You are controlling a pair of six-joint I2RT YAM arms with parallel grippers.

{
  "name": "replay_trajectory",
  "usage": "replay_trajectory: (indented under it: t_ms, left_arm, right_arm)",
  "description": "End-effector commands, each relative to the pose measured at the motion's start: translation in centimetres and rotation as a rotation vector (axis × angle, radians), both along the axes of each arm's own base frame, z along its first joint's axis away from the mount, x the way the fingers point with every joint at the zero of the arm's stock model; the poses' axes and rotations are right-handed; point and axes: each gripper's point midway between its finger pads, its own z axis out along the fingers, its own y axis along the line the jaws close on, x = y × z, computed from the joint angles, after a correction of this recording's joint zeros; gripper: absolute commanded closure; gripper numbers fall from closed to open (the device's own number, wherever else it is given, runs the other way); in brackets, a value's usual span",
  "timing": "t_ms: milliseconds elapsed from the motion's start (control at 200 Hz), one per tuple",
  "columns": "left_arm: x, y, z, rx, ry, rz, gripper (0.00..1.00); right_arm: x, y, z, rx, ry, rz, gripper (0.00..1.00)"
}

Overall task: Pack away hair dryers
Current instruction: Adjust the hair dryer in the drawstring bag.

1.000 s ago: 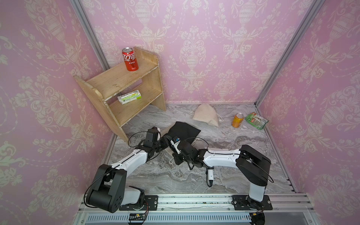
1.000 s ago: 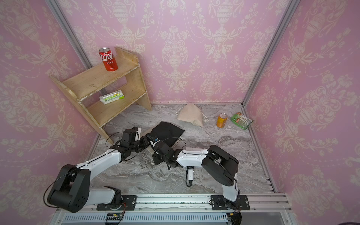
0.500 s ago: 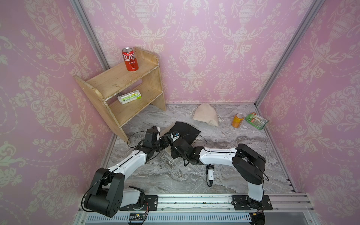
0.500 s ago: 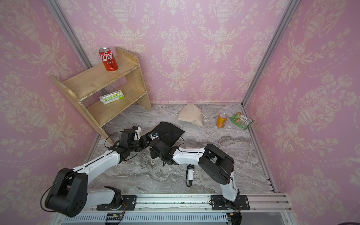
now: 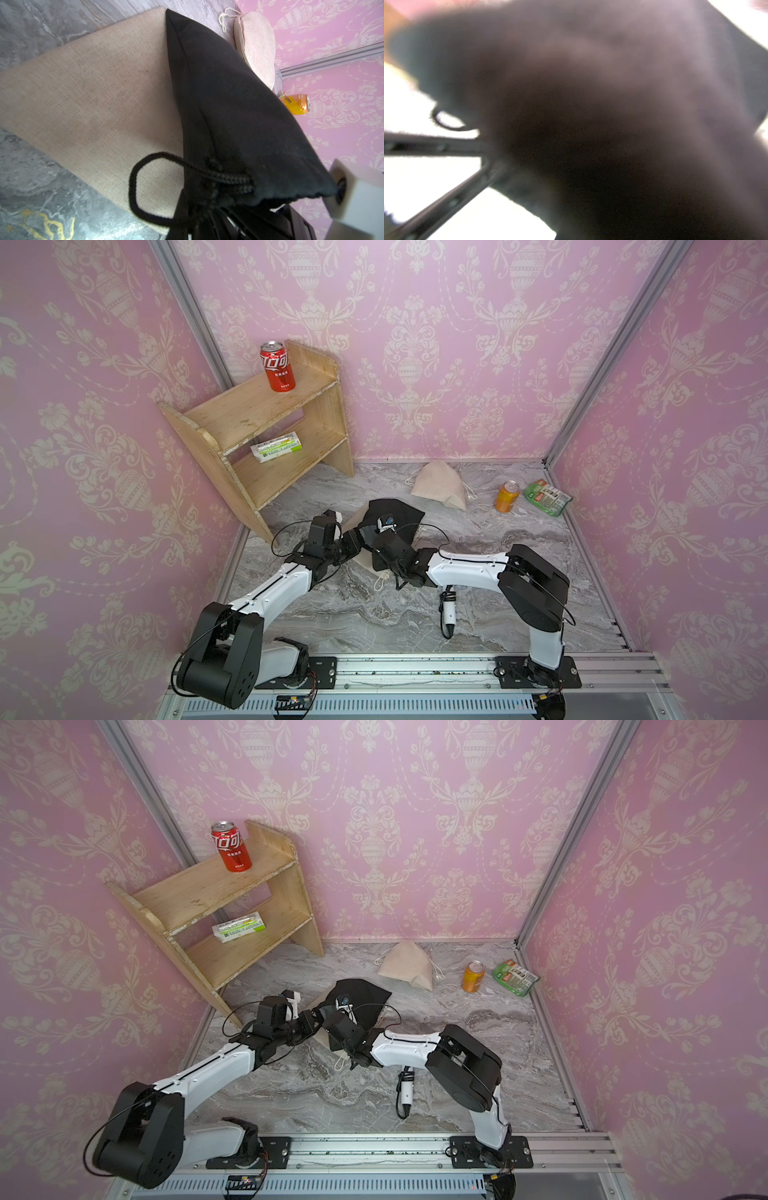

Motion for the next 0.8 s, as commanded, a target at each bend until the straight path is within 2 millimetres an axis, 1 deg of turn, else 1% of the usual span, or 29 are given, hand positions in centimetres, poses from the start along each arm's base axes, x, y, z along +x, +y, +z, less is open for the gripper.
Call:
replay_trajectory:
  t_ms: [0, 55, 135, 140, 160, 185, 290, 295, 365, 460, 540, 660, 726, 796]
  left_arm:
    - [-0.4, -0.3, 0.5, -0.024, -0.01, -0.008, 1.0]
    - [-0.4, -0.3, 0.5, -0.025, -0.009, -0.008, 1.0]
    - [-0.4, -0.3, 0.5, -0.026, -0.008, -0.007, 1.0]
    - [-0.3, -0.3, 0.5, -0.026, -0.009, -0.007, 1.0]
    - [-0.3, -0.3, 0.5, -0.027, -0.008, -0.006, 1.0]
    - [-0.3, -0.3, 0.5, -0.028, -0.008, -0.005, 1.0]
    - [-0.1, -0.6, 0.2, -0.036, -0.005, -0.004, 1.0]
    - [-0.1, -0.7, 0.2, -0.037, -0.004, -0.004, 1.0]
    - [0.1, -1.1, 0.1, -0.041, -0.004, -0.01, 1.0]
    - [0.7, -1.5, -0.1, -0.032, -0.005, -0.013, 1.0]
    - [1.3, -1.7, -0.5, -0.027, -0.001, -0.012, 1.0]
    - [2.3, -1.8, -0.9, -0.008, 0.007, -0.009, 1.0]
    - [2.6, -1.9, -1.2, 0.0, 0.017, -0.011, 1.0]
    - [2.6, -1.9, -1.5, -0.001, 0.031, -0.012, 1.0]
  right_arm:
    - [0.8, -3.9, -0.5, -0.075, 0.004, -0.118, 1.0]
    - [0.9, -4.2, -0.1, -0.074, -0.006, -0.123, 1.0]
    - [0.9, -3.8, 0.6, -0.057, -0.016, -0.105, 0.94]
    - [0.6, -4.1, 0.0, -0.07, -0.007, -0.102, 0.94]
    - [0.2, -4.3, -0.6, -0.077, 0.003, -0.092, 0.92]
    - [0.1, -4.1, -0.4, -0.066, 0.002, -0.077, 0.88]
    - [-0.9, -2.7, 0.5, -0.014, -0.008, 0.009, 0.64]
    - [-1.0, -2.6, 0.6, -0.018, -0.012, 0.026, 0.62]
    - [-2.0, -1.8, 1.2, -0.009, -0.024, 0.097, 0.5]
    - [-3.6, -1.2, 1.6, 0.006, -0.023, 0.18, 0.41]
    - [-5.0, -1.0, 1.9, 0.026, -0.02, 0.253, 0.37]
    - [-6.9, -0.8, 2.7, 0.064, -0.015, 0.358, 0.36]
    - [-7.7, -1.1, 3.3, 0.075, -0.022, 0.396, 0.36]
    - [-8.1, -1.7, 4.2, 0.076, -0.042, 0.402, 0.36]
